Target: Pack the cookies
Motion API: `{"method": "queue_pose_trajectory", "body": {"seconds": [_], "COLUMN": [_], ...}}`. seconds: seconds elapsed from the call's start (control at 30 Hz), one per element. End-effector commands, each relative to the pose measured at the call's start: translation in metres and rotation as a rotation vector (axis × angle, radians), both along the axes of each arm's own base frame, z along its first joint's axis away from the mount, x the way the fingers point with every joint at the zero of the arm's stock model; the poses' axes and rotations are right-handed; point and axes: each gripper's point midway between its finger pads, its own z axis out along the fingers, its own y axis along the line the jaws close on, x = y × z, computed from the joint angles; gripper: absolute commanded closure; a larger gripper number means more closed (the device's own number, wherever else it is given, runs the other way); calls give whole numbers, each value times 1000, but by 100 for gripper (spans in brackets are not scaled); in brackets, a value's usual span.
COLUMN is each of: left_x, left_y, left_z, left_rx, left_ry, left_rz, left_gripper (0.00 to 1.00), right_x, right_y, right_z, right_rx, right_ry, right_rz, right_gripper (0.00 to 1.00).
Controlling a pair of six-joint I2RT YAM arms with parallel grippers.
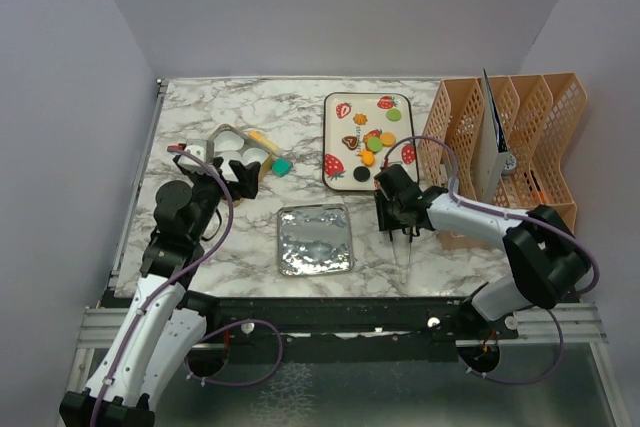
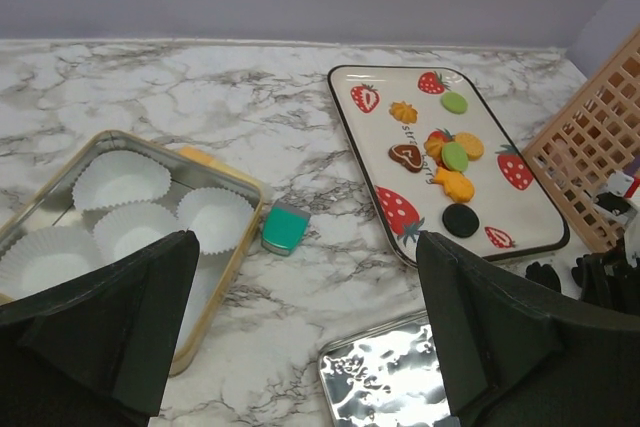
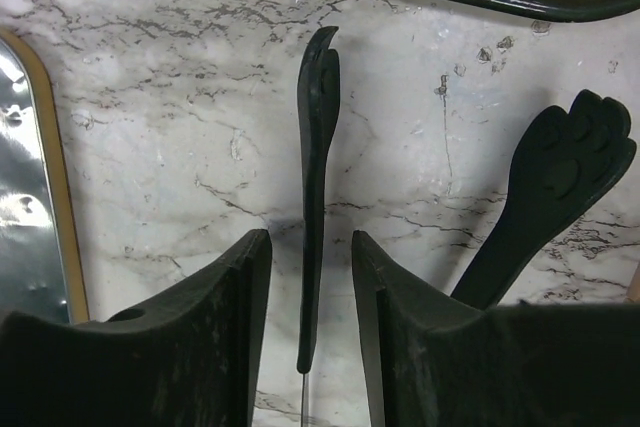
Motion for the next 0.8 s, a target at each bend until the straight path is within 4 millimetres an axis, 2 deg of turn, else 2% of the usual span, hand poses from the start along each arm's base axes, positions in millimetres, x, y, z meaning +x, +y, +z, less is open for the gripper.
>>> {"method": "queue_pose_trajectory", "body": {"seconds": [0.0,0.13,0.23,0.43,0.77], "left_x": [-6,-8,-8,-5,-4], "left_y": [-19,-31,-39,-54,-82], "left_z": [10,8,5,-8,-19], "left_rx": [-47,-118,-144,-178,-352], "left_ry": [-8,27,50,140,275], "left_rz": [-102,-153,-190,-261,-352], "left_gripper": [1,1,1,1,1], "right_x": [9,9,9,13,14], "right_y": [-3,0,4,16,59], "right_z": [-2,0,12,55,141], "right_rx": [-8,13,49,184,543], "right_ry": [-59,-64,-86,-186,-375], "right_rz": [-32,-27,-22,-21,76], "right_gripper": [60,81,98,99,99]}}
